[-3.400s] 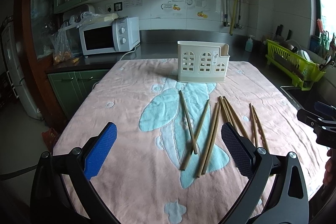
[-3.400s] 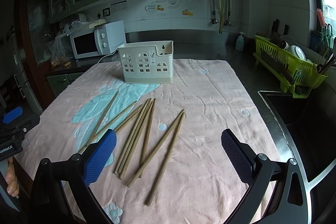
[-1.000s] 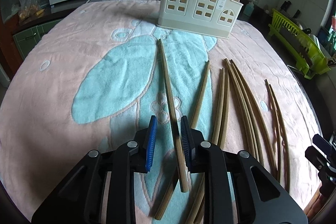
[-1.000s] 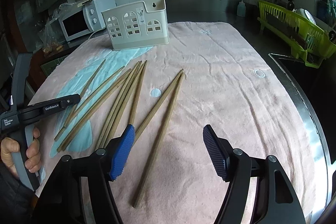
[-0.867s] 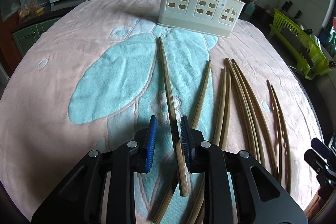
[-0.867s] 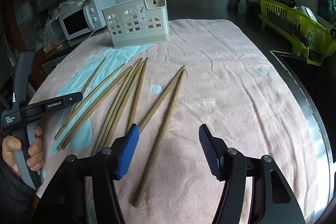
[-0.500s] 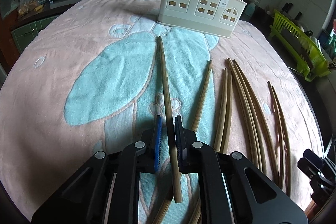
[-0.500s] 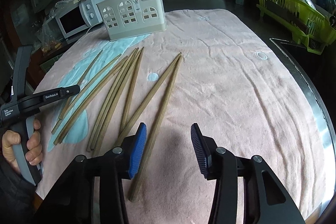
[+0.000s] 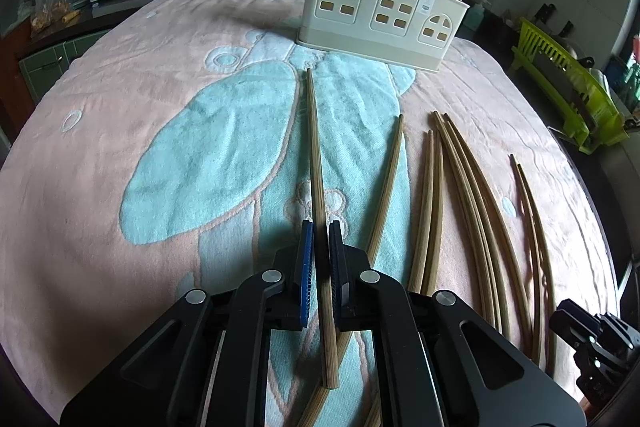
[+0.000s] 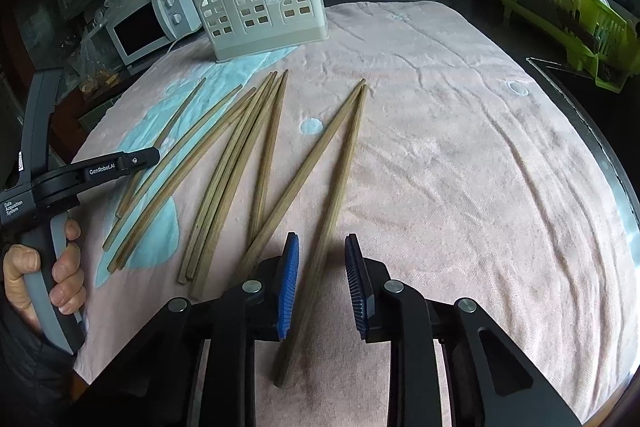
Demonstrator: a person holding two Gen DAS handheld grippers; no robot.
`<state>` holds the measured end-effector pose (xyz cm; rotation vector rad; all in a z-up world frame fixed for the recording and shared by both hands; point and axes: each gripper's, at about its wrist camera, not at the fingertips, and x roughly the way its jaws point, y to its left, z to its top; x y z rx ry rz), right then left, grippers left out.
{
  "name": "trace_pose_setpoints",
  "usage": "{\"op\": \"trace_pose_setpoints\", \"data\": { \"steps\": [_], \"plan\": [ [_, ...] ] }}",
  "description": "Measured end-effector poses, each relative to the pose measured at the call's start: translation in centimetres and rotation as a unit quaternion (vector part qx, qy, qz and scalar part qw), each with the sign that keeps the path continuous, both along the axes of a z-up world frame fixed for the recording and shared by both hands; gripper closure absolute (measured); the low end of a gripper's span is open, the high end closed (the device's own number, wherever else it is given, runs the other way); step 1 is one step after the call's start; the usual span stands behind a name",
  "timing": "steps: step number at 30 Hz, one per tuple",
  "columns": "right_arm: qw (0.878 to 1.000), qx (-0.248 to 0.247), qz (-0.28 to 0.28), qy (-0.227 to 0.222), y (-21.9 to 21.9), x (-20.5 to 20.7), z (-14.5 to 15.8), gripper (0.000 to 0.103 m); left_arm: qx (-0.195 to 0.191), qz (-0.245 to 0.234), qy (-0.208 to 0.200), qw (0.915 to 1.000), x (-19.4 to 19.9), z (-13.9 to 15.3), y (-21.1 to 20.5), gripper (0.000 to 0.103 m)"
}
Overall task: Organize utensils
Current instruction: 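Close the left tool on a wooden chopstick while the right tool grasps another chopstick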
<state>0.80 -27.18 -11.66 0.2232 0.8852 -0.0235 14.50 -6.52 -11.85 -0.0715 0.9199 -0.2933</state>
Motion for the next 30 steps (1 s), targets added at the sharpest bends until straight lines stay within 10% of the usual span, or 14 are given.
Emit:
{"op": "trace_pose_setpoints", "data": {
  "steps": [30],
  "plan": [
    [0.992, -0.107, -0.029, -0.054, 0.3, -1.9, 2.4, 0.096, -0.008, -0.011, -0.026, 0.9996, -1.0, 1.8, 0.7, 0.098]
  ]
}}
